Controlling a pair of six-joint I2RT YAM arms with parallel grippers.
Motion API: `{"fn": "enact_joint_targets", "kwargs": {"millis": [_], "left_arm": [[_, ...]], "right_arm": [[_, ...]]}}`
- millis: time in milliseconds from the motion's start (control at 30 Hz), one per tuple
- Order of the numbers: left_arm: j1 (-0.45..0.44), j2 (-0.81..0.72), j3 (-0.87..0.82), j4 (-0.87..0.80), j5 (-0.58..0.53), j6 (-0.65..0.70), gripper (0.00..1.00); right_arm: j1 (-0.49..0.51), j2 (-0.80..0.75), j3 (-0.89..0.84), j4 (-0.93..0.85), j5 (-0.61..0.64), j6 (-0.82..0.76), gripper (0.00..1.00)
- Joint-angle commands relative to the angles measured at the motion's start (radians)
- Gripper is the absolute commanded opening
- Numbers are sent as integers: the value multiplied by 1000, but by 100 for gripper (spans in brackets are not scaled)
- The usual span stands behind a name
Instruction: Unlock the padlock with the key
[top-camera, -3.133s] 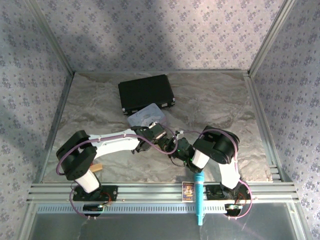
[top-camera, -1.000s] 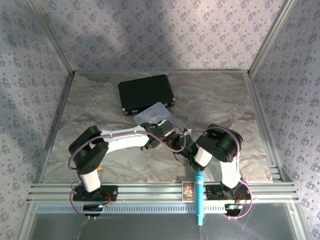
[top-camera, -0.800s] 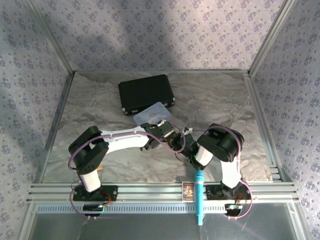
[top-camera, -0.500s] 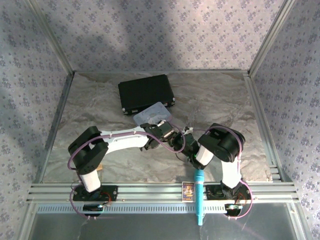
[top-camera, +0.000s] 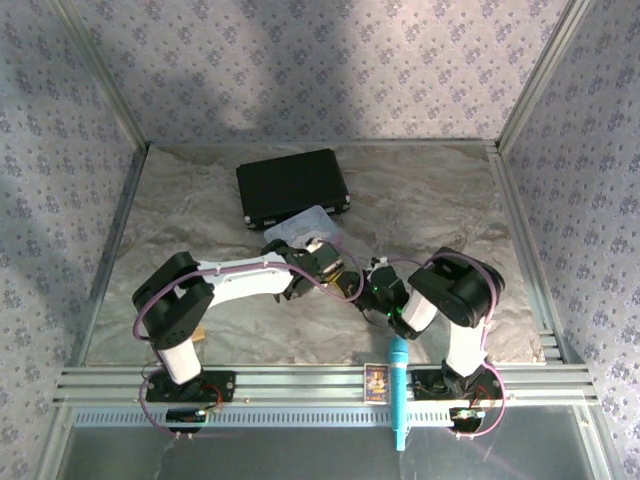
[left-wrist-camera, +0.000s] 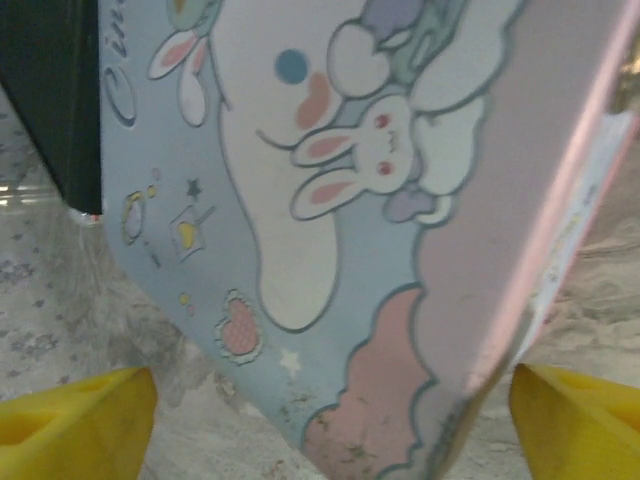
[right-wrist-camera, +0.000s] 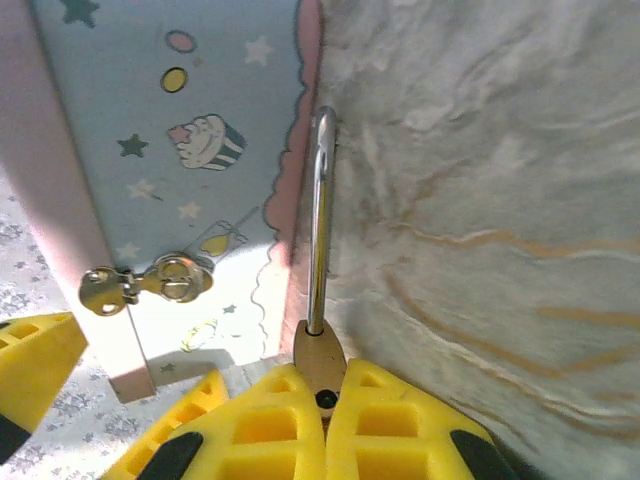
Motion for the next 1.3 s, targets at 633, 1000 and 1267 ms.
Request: {"fn": "enact_joint_targets", "kwargs": {"millis": [633, 1000, 1267], "left_arm": [[169, -170, -107, 15, 2, -254, 98], [205, -283, -136, 45, 77, -248, 100], [241, -538, -245, 132, 138, -324, 100]], "right_arm": [[-358, -311, 374, -1716, -352, -965, 0], [-407, -308, 501, -1907, -285, -1084, 31], [-372, -471, 583, -1979, 34, -1091, 69]]}}
